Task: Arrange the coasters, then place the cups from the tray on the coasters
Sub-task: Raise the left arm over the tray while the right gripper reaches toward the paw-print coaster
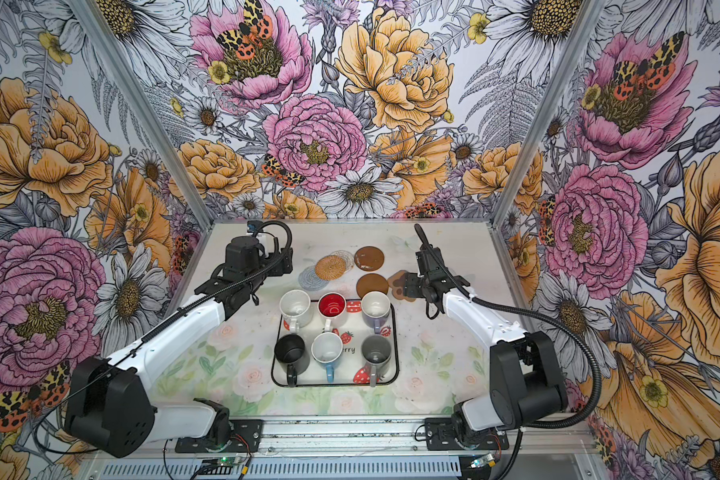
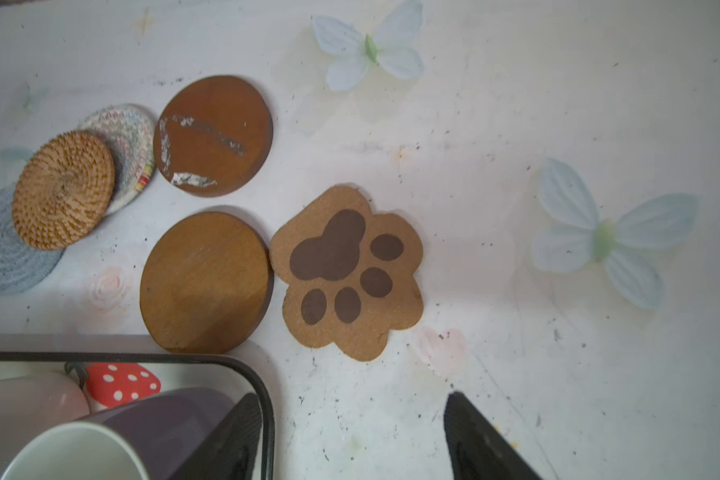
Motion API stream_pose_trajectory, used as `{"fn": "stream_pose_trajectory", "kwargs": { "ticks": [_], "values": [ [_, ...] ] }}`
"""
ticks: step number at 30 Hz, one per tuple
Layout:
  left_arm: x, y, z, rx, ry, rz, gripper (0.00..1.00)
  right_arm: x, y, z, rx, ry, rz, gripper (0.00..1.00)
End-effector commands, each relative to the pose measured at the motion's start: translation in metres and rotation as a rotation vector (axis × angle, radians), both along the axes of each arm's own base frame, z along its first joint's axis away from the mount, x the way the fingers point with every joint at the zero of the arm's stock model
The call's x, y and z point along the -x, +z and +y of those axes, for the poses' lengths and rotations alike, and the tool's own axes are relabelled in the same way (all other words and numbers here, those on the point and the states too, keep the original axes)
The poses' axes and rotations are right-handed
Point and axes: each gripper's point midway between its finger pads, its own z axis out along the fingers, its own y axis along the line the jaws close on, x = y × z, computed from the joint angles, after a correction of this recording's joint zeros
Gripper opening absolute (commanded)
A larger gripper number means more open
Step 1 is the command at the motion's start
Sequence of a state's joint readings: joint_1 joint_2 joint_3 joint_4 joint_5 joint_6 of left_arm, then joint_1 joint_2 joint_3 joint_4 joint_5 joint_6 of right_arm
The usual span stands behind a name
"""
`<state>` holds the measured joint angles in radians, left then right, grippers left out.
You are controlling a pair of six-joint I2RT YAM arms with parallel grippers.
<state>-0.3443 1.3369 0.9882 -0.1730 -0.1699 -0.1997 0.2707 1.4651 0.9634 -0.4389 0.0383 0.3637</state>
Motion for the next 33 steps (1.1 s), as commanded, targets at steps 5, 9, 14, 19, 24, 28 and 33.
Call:
{"fn": "stream_pose_trajectory", "kwargs": {
  "ticks": [5, 9, 14, 19, 24, 28, 33],
  "values": [
    [0.003, 0.011, -0.02, 0.072, -0.057, 0.014, 0.92, 0.013, -0.015, 0.014, -0.014, -0.002, 0.092, 0.7],
    [0.006, 0.016, -0.023, 0.079, -0.064, 0.006, 0.92, 0.019, -0.027, 0.021, 0.002, 0.015, 0.135, 0.69],
    [0.008, 0.022, -0.024, 0.084, -0.065, -0.005, 0.92, 0.025, -0.04, 0.026, 0.018, 0.02, 0.18, 0.67],
    [0.008, 0.02, -0.024, 0.086, -0.062, -0.001, 0.92, 0.022, -0.053, 0.03, 0.037, 0.013, 0.209, 0.64],
    [0.009, 0.018, -0.023, 0.081, -0.058, 0.007, 0.92, 0.015, -0.062, 0.03, 0.051, -0.012, 0.227, 0.63],
    [0.01, 0.017, -0.022, 0.077, -0.055, 0.007, 0.92, 0.009, -0.063, 0.029, 0.064, -0.028, 0.223, 0.63],
    [0.011, 0.016, -0.023, 0.076, -0.057, 0.01, 0.92, 0.001, -0.068, 0.031, 0.067, -0.033, 0.232, 0.62]
  ]
}}
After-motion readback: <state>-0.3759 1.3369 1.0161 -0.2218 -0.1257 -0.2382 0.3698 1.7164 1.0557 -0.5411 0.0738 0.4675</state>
